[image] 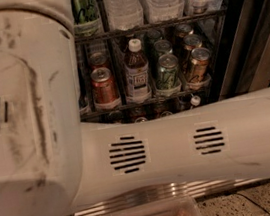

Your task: Pick green can from top shelf of fridge

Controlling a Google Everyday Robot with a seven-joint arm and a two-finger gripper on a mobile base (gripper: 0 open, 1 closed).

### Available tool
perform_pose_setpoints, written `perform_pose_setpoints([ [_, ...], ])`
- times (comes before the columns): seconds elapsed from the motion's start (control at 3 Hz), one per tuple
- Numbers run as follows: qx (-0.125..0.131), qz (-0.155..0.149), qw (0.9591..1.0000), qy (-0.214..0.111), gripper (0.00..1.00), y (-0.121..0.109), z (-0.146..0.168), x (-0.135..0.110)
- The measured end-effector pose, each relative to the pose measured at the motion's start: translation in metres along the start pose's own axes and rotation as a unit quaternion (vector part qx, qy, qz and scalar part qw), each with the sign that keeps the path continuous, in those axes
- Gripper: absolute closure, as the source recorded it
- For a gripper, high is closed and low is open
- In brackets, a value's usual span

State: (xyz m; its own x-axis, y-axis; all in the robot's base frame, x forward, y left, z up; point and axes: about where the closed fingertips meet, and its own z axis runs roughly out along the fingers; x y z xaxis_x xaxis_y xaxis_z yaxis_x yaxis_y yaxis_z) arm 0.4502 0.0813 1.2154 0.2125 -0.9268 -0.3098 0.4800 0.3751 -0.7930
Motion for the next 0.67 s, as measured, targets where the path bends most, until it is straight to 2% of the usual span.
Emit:
perform_pose_setpoints([
  [0.33,0.001,-0.001,1.0000,0.008,1.00,-0.008,-0.001,0.013],
  [0.67,-0.020,0.012,0.9997,0.002,1.00,-0.005,-0.006,0.043],
])
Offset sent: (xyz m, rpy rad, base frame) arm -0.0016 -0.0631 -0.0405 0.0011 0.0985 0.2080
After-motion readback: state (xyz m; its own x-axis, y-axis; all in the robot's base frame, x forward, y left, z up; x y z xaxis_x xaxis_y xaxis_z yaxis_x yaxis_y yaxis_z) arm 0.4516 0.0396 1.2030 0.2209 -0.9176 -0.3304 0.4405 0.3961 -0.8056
